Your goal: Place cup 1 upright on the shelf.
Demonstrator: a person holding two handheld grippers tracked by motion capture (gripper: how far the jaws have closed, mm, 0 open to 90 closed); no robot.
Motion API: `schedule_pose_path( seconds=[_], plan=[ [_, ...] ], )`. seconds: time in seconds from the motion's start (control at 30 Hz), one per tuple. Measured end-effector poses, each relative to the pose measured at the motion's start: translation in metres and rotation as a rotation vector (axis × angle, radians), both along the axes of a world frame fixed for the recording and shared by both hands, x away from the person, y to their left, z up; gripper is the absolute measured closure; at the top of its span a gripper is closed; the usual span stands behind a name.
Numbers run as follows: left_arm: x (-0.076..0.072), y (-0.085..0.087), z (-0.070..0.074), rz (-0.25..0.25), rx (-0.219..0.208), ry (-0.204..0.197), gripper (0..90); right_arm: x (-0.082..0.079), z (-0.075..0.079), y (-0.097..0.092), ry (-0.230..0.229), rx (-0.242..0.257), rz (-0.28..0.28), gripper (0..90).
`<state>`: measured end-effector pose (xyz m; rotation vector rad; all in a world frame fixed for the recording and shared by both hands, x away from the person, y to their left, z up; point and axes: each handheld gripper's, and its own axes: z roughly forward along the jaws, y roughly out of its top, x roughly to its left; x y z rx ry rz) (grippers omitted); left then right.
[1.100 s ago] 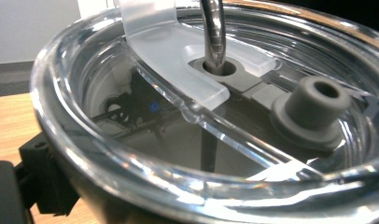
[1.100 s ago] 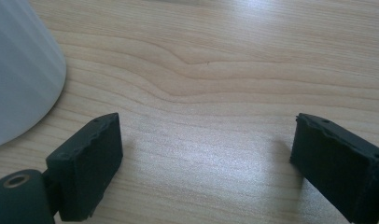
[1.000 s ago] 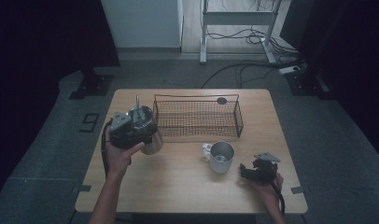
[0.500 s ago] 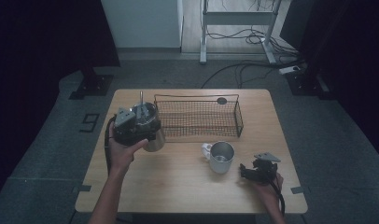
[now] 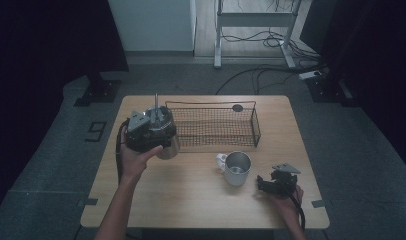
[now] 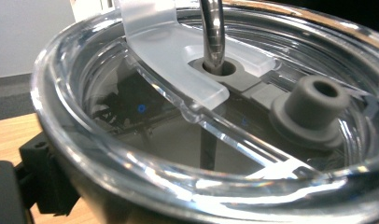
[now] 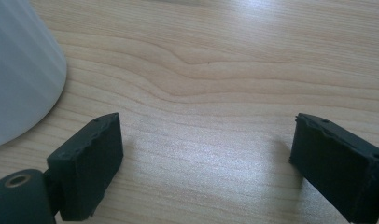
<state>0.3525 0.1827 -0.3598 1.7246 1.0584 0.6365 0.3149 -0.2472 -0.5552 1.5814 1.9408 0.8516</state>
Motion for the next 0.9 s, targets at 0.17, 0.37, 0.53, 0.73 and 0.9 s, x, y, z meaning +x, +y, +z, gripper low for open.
schedule_pose_path(
  seconds=[0.17,0.37,0.53,0.73,0.9],
  plan=[
    [0.003,-0.003,0.001,-0.002,0.013,-0.002,3.7,0.000,0.000,0.000,0.000,0.000,0.000,9.0],
    [0.008,-0.009,-0.001,-0.010,0.028,0.004,3.7,0.000,0.000,0.000,0.000,0.000,0.001,9.1],
    [0.011,-0.012,-0.003,-0.010,0.034,0.011,3.7,0.000,0.000,0.000,0.000,0.000,0.001,9.2],
    [0.017,-0.017,-0.002,-0.010,0.037,0.014,3.7,0.000,0.000,0.000,-0.001,0.000,0.002,9.3],
    [0.021,-0.018,-0.001,-0.009,0.034,0.017,3.7,0.000,0.000,0.000,-0.001,0.000,0.001,9.3]
  ],
)
